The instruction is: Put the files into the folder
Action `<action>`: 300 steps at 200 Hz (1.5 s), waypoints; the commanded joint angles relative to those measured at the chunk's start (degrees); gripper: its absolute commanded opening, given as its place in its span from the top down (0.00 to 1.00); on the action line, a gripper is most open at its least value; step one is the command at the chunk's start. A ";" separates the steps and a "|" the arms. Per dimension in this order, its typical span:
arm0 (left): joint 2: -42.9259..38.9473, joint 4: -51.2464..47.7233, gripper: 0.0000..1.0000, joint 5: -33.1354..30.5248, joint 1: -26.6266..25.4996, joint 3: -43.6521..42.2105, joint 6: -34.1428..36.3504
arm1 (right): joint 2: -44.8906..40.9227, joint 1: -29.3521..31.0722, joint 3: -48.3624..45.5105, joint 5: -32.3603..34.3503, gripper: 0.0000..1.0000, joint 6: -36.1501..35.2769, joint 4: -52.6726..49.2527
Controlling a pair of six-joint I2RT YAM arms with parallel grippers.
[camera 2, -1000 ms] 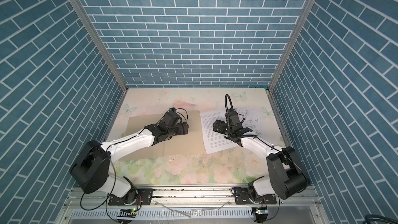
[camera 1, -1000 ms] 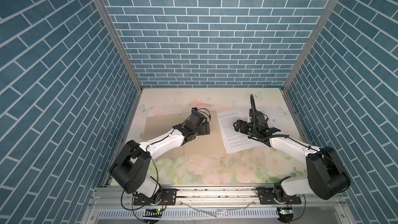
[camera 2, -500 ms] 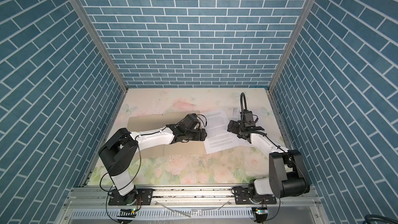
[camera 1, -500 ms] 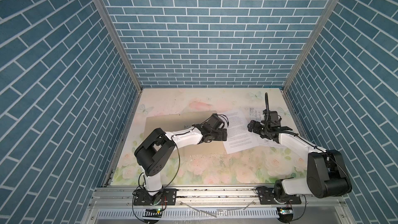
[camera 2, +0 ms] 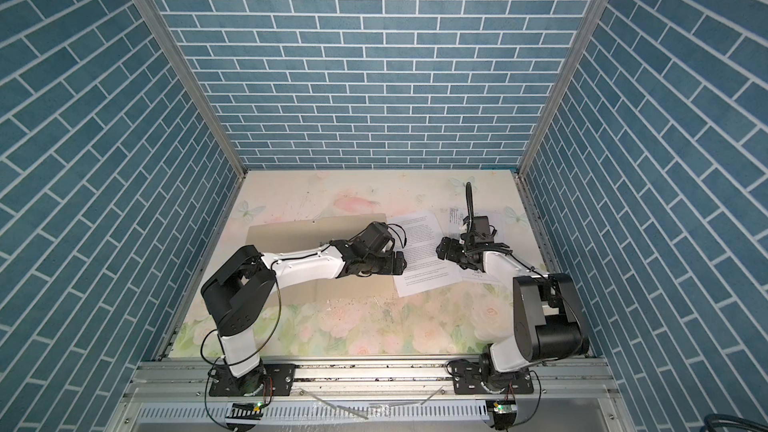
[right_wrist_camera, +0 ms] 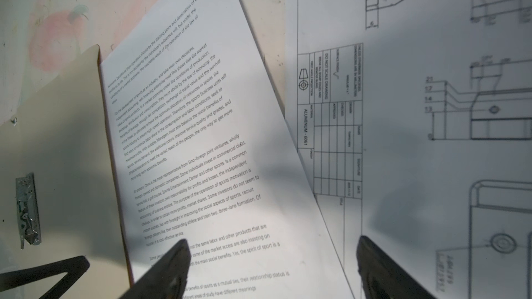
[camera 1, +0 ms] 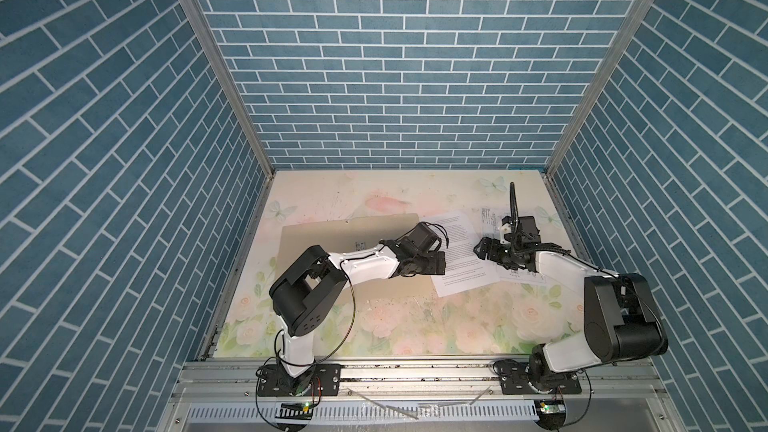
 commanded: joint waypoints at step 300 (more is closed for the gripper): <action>7.01 -2.70 0.16 1.78 -2.37 2.31 -1.16 | 3.52 -2.48 5.37 -5.58 0.12 -5.68 -5.94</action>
